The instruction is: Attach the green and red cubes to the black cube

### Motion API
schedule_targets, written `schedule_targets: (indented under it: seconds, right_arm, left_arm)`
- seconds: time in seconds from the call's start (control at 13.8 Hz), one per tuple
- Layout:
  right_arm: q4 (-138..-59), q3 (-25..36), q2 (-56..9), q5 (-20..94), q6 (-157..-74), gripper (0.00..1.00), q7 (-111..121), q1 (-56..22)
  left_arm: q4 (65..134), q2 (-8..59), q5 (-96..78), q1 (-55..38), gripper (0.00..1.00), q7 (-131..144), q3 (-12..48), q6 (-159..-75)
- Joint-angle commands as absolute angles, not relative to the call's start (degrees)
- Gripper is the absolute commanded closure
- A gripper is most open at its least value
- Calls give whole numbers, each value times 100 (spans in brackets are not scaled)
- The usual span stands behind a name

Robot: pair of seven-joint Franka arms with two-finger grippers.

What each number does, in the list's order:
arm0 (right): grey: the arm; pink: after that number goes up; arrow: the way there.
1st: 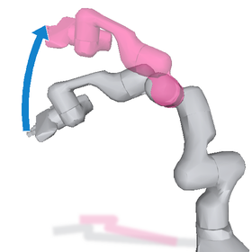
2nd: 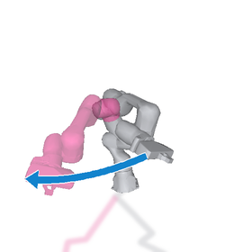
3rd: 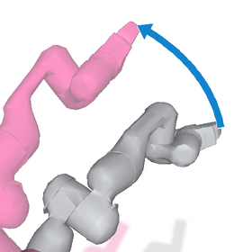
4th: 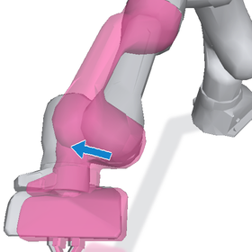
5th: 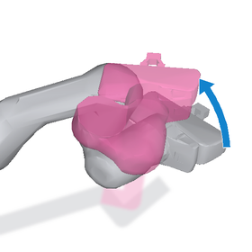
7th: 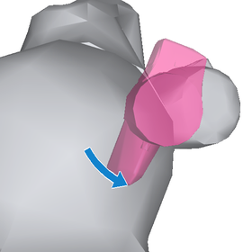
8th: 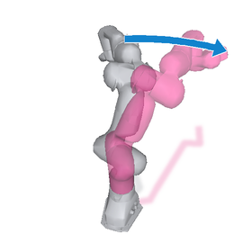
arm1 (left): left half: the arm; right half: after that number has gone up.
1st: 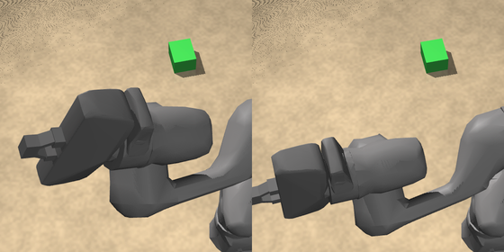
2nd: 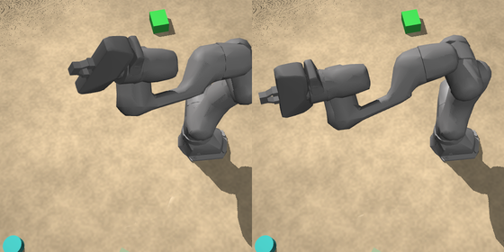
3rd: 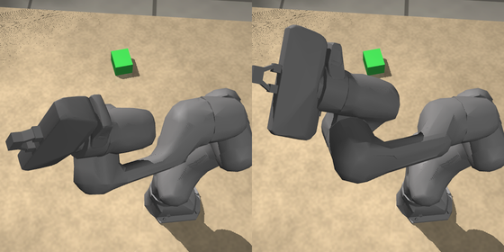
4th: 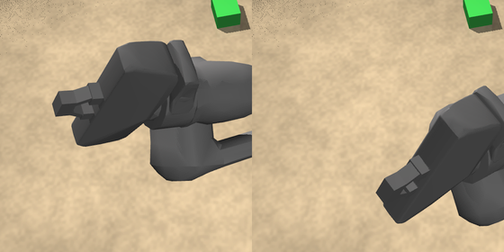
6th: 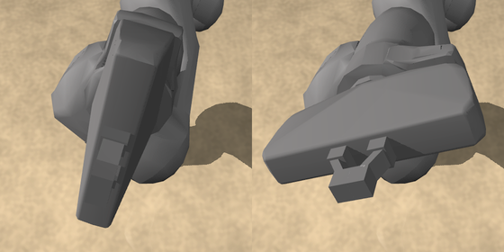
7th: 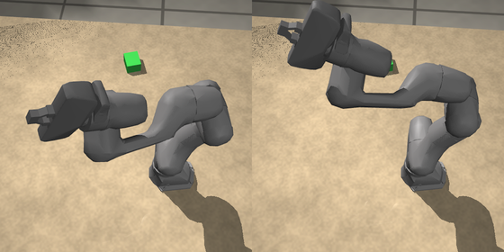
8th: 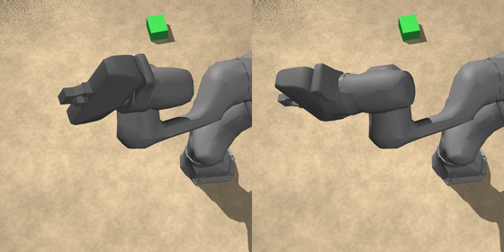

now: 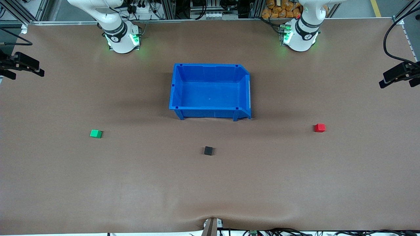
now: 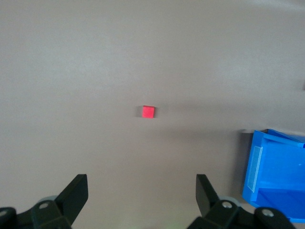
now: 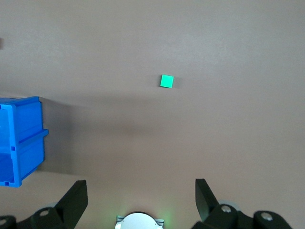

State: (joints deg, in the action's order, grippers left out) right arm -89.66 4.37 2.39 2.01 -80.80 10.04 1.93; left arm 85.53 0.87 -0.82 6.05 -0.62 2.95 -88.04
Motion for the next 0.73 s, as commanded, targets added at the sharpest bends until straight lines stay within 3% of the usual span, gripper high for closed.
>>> schedule_targets:
  seconds: [0.0,0.65]
  right_arm:
    - [-9044,396,360,132,-8078,0,967,290]
    - [-9026,387,343,132,-8121,0,282,281]
  left_arm:
    - [8402,176,-185,650,0,-88,316,-8771]
    - [8402,176,-167,589,0,-35,325,-8771]
